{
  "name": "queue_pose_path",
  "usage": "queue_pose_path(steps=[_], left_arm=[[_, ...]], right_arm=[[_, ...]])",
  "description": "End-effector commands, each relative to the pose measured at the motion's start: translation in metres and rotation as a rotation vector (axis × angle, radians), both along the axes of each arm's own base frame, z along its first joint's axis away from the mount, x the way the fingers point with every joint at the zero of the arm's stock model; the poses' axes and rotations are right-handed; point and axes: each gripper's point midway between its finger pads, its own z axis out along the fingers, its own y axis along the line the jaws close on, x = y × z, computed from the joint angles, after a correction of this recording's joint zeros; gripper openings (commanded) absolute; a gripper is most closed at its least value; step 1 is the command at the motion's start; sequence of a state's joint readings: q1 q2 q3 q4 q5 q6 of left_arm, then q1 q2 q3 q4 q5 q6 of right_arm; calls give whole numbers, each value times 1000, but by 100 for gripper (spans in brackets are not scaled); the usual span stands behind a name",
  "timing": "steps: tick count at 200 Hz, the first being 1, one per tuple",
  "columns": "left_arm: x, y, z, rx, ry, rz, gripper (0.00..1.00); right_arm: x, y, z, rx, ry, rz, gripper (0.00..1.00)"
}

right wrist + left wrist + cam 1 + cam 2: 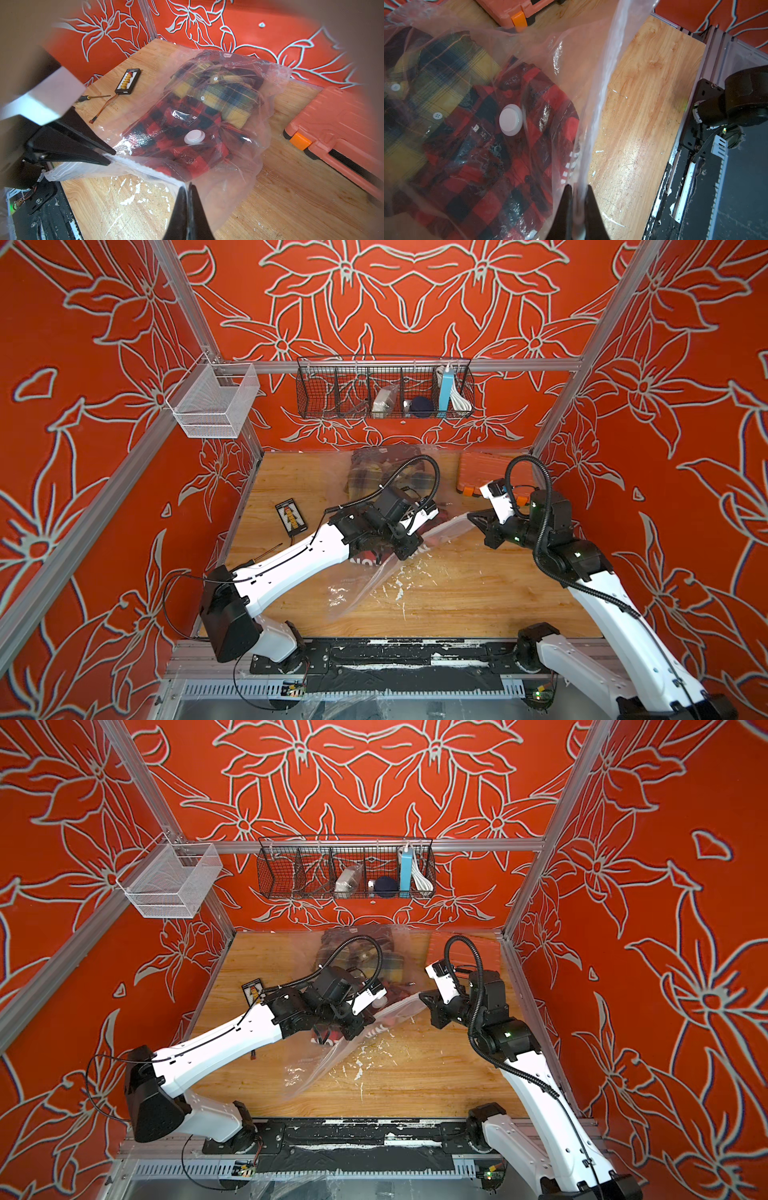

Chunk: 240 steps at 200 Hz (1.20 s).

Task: Place the folded shirt into the vacuum bag
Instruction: Close the vacuum bag at the center of the board.

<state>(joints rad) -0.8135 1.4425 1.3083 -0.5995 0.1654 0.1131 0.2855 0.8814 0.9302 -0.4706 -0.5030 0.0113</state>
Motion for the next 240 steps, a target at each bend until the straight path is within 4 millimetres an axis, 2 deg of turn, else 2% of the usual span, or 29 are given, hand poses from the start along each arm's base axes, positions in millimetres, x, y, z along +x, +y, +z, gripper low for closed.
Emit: queue_pose_path(steps=[1,34,80,110,143,177,211,224,240], left_arm=[[-23,32,-34,110,148,50,0],[-34,44,-51,120,184,83,0],[-45,64,-71,181,200,109,0],[-47,71,-74,201,195,116,0],[-34,68,-44,112,140,120,0],[-26,55,-12,5,54,56,0],[-17,45,32,-57,-72,-10,0],[-16,42,50,-79,-113,-36,0],[-21,37,66,-114,-140,-86,0]], right_arm=[[25,-29,46,2,-158,-183,0],[37,-32,52,42,-137,-238,0],[49,-59,64,29,-134,-370,0],[46,-49,60,59,-91,-307,0],[22,-30,47,96,-27,-178,0],[-7,-17,21,65,56,-68,0],[-30,-9,-10,-22,136,9,0],[-35,-11,-9,-91,123,26,13],[-39,-16,5,-171,73,49,28]])
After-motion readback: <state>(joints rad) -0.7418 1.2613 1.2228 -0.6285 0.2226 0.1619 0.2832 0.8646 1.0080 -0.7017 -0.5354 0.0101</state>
